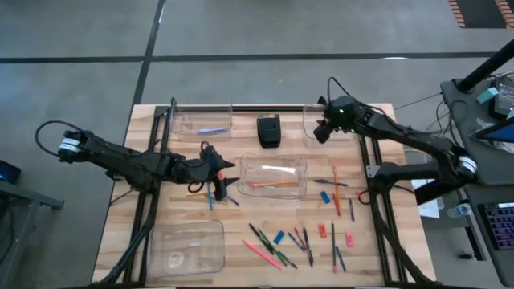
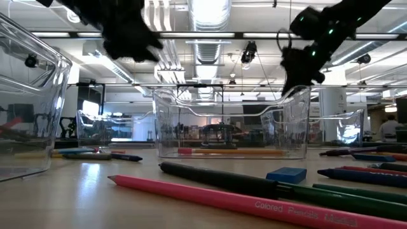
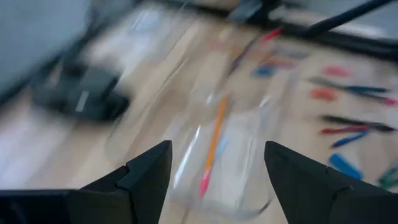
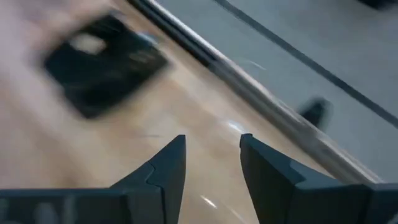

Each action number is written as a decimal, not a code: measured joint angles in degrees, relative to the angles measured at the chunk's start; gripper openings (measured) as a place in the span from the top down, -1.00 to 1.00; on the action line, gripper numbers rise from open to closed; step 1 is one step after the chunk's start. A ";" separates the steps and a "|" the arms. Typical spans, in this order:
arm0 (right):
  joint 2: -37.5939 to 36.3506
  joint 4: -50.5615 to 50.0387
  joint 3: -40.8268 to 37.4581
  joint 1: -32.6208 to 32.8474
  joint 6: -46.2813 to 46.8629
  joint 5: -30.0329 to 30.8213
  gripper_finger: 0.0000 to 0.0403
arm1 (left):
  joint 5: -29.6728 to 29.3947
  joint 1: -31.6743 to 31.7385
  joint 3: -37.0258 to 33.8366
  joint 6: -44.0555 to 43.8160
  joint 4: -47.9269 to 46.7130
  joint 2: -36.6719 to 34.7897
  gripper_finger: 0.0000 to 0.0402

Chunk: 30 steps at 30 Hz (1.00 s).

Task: Sort crayons/erasers/pens/pencils in bins
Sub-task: Put the orange eraser into the bottom left transparent bin

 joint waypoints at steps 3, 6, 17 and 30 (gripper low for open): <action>-6.25 1.47 -1.41 3.57 0.12 -3.37 0.29 | 0.23 2.21 0.11 -8.06 -9.74 0.39 -0.21; -11.89 4.00 -3.23 7.87 0.66 -3.79 0.29 | 4.00 5.10 -0.01 -8.66 -15.50 0.48 -0.21; -21.71 10.76 -9.92 19.33 0.74 -3.46 0.29 | 6.68 7.00 3.22 6.64 -21.43 8.98 -0.21; -22.25 11.80 -14.09 20.38 2.63 -3.44 0.29 | 8.96 6.95 4.77 8.09 -22.89 21.38 -0.21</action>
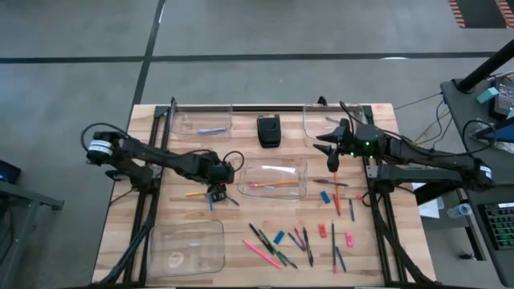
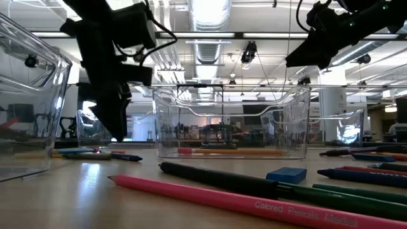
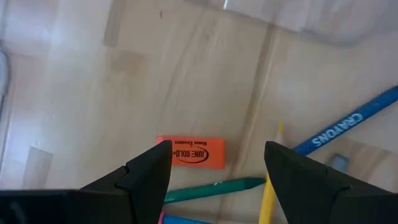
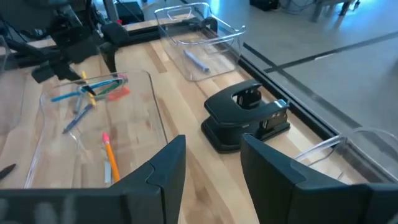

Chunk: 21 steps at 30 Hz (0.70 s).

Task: Sort crayons/erasers/pens/pencils in bins
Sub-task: Put the orange eraser into the bottom left transparent bin

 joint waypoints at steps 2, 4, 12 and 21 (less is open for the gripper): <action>0.00 0.02 0.00 -0.01 0.00 0.00 0.29 | -0.11 -0.01 -0.03 0.00 0.00 0.97 -0.21; 0.00 0.02 0.00 -0.02 -0.01 0.00 0.29 | -0.12 -0.02 -0.03 0.00 0.01 2.23 -0.21; 0.01 0.04 0.00 -0.02 0.08 0.00 0.29 | -3.93 -0.11 0.03 -0.06 -0.10 5.98 -0.21; 0.07 0.00 -0.02 0.00 0.26 -0.02 0.29 | -6.22 -0.05 -1.29 0.33 0.81 5.82 -0.21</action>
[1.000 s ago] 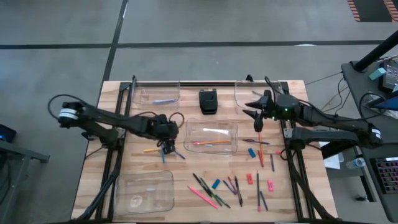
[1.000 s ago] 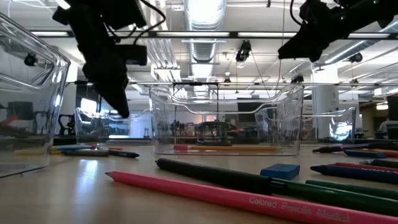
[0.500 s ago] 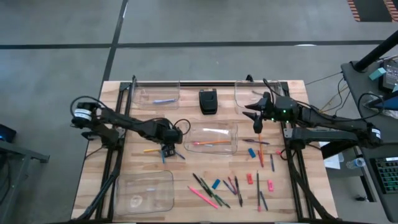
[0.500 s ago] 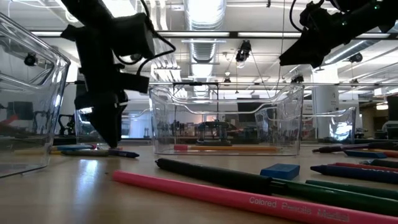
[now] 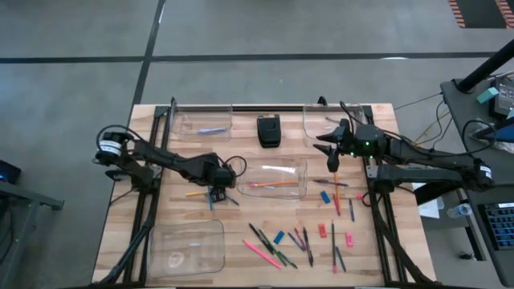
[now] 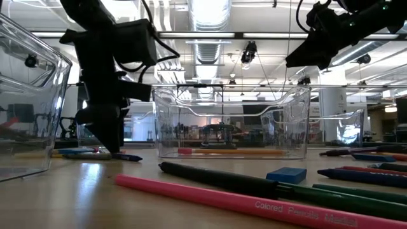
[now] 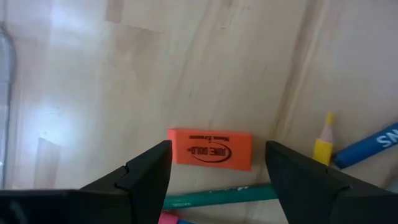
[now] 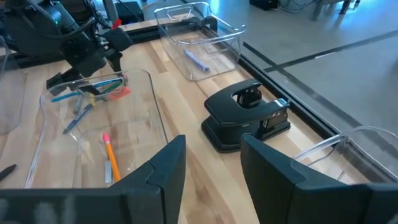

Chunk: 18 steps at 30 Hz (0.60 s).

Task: Sort crayons/erasers/pens/pencils in bins
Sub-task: Put the orange eraser into the bottom left transparent bin

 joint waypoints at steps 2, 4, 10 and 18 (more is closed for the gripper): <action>0.02 -0.06 0.00 0.00 0.21 0.00 0.29 | -0.15 0.23 -0.51 -0.02 0.33 0.22 -0.21; 0.02 -0.06 -0.04 -0.01 0.21 0.00 0.29 | 0.25 0.48 -1.04 -0.24 0.84 0.22 -0.21; 0.02 -0.03 -0.40 -0.01 0.29 0.00 0.29 | 1.94 1.36 -1.36 0.87 1.26 0.30 -0.21; 0.02 -0.02 -0.46 0.00 0.76 0.00 0.29 | 4.21 2.95 -3.01 4.10 3.92 0.38 -0.11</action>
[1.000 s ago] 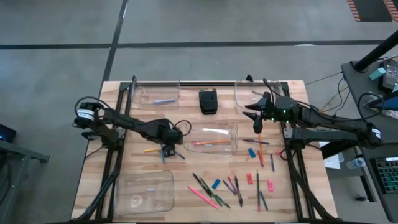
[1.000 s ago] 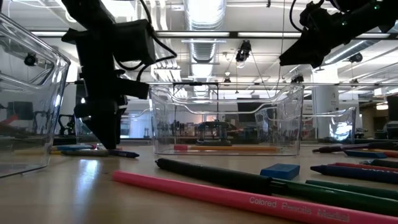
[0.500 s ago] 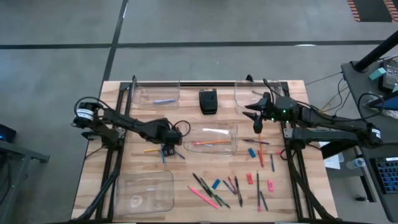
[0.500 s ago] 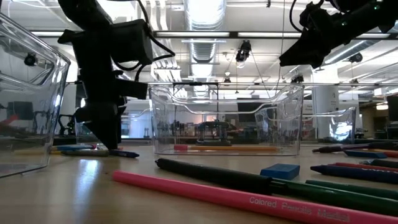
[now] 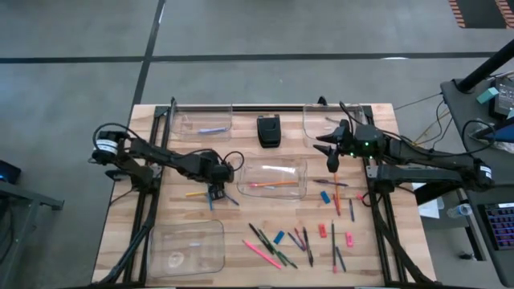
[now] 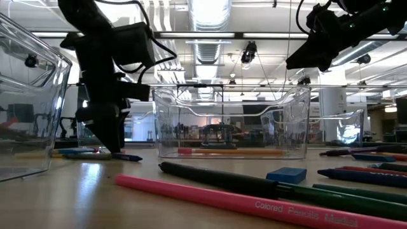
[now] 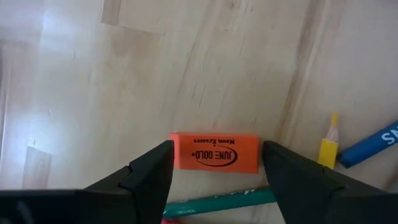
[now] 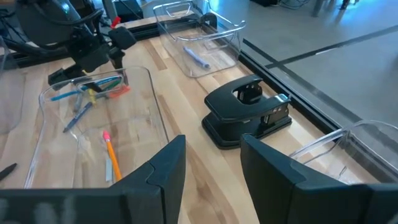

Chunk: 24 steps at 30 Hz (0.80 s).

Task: Sort crayons/erasers/pens/pencils in bins
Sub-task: Put the orange eraser into the bottom left transparent bin

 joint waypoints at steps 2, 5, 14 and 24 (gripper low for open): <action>0.00 0.00 0.00 0.00 -0.02 0.00 0.29 | 0.24 0.10 -0.17 0.01 0.23 0.00 -0.03; 0.00 0.07 0.04 -0.01 -0.04 0.00 0.29 | 0.84 0.14 -0.44 0.08 0.90 0.00 0.13; 0.00 0.37 -0.04 -0.02 0.07 0.00 0.29 | 2.93 0.14 -0.73 1.56 2.68 -0.70 0.78; 0.00 0.33 -0.15 -0.02 0.11 0.00 0.29 | 1.36 0.38 -0.86 1.61 2.56 -8.81 1.00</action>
